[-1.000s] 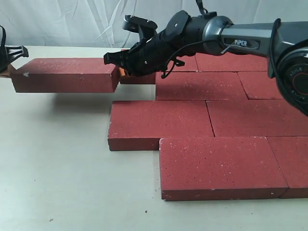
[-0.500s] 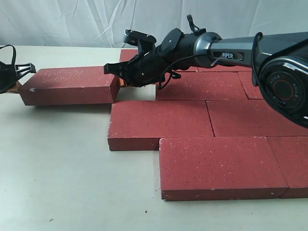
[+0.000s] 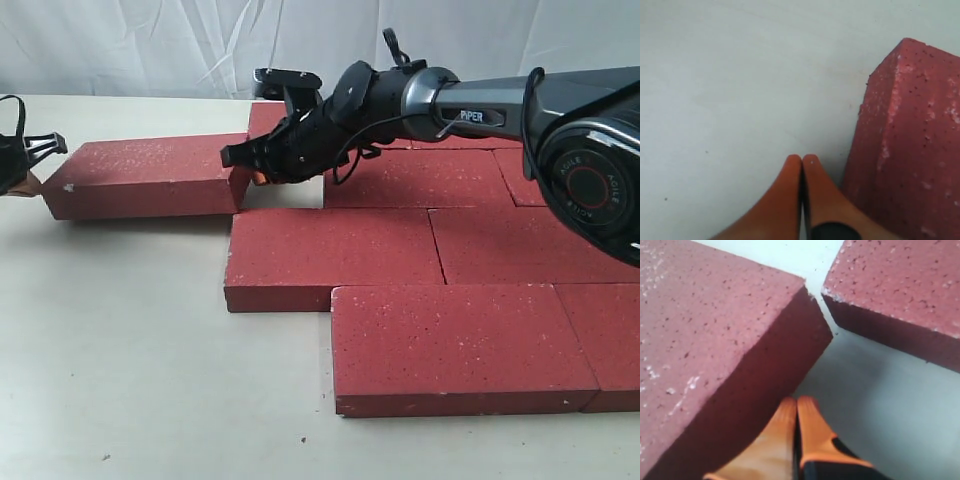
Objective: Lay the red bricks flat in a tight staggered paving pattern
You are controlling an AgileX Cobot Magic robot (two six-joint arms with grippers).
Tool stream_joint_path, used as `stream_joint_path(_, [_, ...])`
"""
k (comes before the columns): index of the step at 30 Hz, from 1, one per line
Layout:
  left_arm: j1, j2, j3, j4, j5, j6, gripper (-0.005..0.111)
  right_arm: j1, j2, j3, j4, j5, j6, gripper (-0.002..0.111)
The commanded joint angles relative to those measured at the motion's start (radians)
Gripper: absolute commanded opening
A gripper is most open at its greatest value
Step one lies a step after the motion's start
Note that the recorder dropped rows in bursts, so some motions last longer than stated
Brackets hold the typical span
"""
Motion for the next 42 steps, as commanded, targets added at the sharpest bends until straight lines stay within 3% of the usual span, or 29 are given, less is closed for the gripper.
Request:
stream_joint_path(1, [0.039, -0.002, 0.002, -0.013, 0.012, -0.004, 0.000, 0.000, -0.012, -0.004, -0.060, -0.001, -0.002, -0.001])
stream_joint_path(6, [0.074, -0.002, 0.002, -0.013, 0.054, -0.004, 0.000, 0.000, -0.034, -0.004, -0.069, 0.028, -0.002, -0.001])
stream_joint_path(15, [0.074, -0.002, 0.002, -0.050, 0.063, -0.004, 0.000, 0.012, -0.044, -0.004, 0.009, 0.067, -0.002, -0.001])
stream_joint_path(26, [0.074, -0.002, 0.002, -0.061, 0.066, -0.004, 0.000, 0.014, -0.015, -0.004, 0.096, -0.022, -0.002, -0.001])
stream_joint_path(36, [0.074, 0.010, 0.002, -0.059, -0.019, 0.008, 0.000, -0.022, -0.106, -0.004, 0.034, 0.072, -0.002, -0.001])
stream_joint_path(42, [0.068, 0.038, -0.005, -0.313, -0.003, 0.251, 0.000, -0.022, -0.106, -0.004, 0.036, 0.078, -0.002, -0.001])
